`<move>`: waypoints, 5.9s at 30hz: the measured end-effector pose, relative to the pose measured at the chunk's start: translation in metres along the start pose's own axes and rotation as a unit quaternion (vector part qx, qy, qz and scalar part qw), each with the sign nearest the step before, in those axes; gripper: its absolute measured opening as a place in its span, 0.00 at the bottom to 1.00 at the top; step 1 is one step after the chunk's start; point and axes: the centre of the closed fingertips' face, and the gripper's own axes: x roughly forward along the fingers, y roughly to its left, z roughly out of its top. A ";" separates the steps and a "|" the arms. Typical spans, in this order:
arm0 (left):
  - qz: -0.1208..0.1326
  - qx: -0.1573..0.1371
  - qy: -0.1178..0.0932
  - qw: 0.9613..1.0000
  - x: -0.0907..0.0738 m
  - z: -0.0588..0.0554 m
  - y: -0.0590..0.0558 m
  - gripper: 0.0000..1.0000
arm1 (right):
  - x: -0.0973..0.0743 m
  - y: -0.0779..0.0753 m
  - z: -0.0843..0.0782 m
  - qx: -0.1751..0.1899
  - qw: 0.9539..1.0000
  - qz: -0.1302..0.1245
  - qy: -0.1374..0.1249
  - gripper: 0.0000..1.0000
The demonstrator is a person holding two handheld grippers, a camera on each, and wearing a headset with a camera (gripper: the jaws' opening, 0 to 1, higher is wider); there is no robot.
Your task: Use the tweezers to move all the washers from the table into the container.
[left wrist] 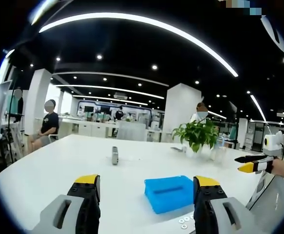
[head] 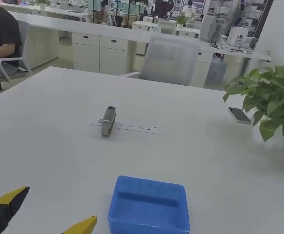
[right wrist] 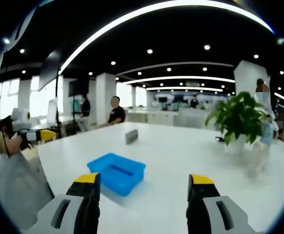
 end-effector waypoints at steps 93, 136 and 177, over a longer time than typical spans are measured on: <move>-0.399 0.296 0.432 0.753 -0.004 -0.181 -0.080 0.01 | 0.043 0.152 -0.138 -0.190 0.852 0.374 0.313 0.13; -0.458 0.315 0.292 0.779 -0.014 -0.077 -0.152 0.00 | 0.052 0.183 -0.118 -0.219 0.853 0.407 0.243 0.06; -0.489 0.328 0.295 0.752 0.018 -0.073 -0.158 0.00 | 0.070 0.169 -0.113 -0.156 0.889 0.364 0.229 0.06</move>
